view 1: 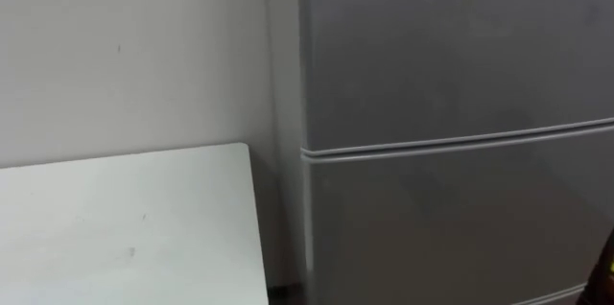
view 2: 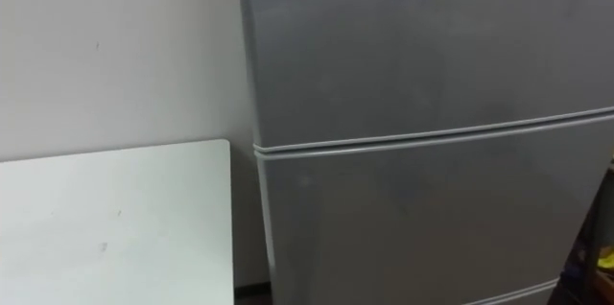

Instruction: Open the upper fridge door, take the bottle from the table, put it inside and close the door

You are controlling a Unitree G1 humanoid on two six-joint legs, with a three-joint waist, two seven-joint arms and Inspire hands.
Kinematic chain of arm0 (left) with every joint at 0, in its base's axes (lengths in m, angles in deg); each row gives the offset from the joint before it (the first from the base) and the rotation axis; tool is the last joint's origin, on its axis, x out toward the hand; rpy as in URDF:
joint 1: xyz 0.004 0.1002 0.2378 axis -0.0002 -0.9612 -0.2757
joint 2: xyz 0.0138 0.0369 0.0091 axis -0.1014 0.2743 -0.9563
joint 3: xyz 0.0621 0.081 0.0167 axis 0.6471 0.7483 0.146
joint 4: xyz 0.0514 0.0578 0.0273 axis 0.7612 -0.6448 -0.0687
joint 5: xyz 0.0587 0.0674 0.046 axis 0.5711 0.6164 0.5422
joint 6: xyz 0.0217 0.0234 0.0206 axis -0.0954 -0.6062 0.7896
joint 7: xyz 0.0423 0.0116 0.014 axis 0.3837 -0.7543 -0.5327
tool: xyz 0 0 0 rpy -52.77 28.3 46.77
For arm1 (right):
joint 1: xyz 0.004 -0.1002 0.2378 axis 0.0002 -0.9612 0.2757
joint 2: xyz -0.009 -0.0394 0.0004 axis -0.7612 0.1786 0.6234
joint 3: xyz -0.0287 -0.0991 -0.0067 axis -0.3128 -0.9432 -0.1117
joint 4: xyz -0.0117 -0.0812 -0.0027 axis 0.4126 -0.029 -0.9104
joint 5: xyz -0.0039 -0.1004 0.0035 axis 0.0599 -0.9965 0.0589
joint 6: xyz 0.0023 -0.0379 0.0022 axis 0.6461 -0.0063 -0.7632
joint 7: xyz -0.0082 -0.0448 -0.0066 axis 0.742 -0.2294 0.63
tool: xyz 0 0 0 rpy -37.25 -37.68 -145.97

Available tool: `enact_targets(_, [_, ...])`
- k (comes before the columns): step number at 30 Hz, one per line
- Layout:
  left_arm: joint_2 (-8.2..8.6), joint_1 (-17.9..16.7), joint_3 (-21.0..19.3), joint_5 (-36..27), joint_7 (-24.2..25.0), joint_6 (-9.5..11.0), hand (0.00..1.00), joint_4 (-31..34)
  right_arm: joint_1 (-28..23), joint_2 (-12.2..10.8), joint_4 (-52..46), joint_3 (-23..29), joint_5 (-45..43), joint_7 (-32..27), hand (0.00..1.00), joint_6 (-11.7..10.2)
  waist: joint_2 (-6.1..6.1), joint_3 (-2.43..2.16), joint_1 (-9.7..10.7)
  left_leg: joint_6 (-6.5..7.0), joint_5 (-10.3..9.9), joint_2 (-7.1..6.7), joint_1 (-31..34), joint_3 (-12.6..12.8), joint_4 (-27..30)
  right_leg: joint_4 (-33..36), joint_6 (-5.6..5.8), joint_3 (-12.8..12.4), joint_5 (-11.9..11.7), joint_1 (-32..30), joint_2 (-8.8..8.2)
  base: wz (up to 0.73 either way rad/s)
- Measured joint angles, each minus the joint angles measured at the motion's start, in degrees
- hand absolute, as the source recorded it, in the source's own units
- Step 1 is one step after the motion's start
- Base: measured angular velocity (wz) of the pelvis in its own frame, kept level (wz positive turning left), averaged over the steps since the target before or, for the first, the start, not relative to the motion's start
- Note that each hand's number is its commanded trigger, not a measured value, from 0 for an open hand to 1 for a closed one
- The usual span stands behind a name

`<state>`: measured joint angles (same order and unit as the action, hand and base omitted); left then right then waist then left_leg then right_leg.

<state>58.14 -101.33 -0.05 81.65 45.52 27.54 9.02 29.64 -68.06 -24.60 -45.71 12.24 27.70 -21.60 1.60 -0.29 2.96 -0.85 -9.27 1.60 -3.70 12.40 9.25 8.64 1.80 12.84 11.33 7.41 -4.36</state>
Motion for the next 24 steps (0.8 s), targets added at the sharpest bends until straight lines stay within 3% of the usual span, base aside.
enact_targets(6, [0.01, 0.18, 1.11, -0.74, -0.01, 1.10, 0.00, -1.66, -0.67, -0.43, 6.65, -7.07, -4.50, 4.96, 0.00, 0.02, 0.10, 0.05, -0.46, 0.01, -0.06, -0.09, -0.08, 0.16, -0.06, -0.03, 0.06, -0.61, 0.10, -0.06, -0.05, -0.02])
enact_targets(13, [0.08, 2.79, 6.83, -1.88, -0.15, 1.66, 0.00, -3.38, -0.60, -0.75, 10.17, -16.71, -14.91, 12.30, 0.00, 0.50, -0.57, 0.39, -1.91, 0.08, -0.25, -0.09, 0.09, -0.23, 0.20, 0.00, 0.06, -0.23, 0.11, -0.07, -0.05, 0.01])
enact_targets(24, [0.25, 3.65, 6.90, -3.14, -0.11, 5.09, 0.00, -3.22, 1.33, -2.00, 14.19, -18.93, -18.70, 18.90, 0.00, 0.49, -0.70, 0.48, -1.88, 0.11, -0.25, -0.50, 1.04, -1.68, 0.34, -0.14, 0.25, 1.48, 0.22, -0.09, -0.36, 0.06])
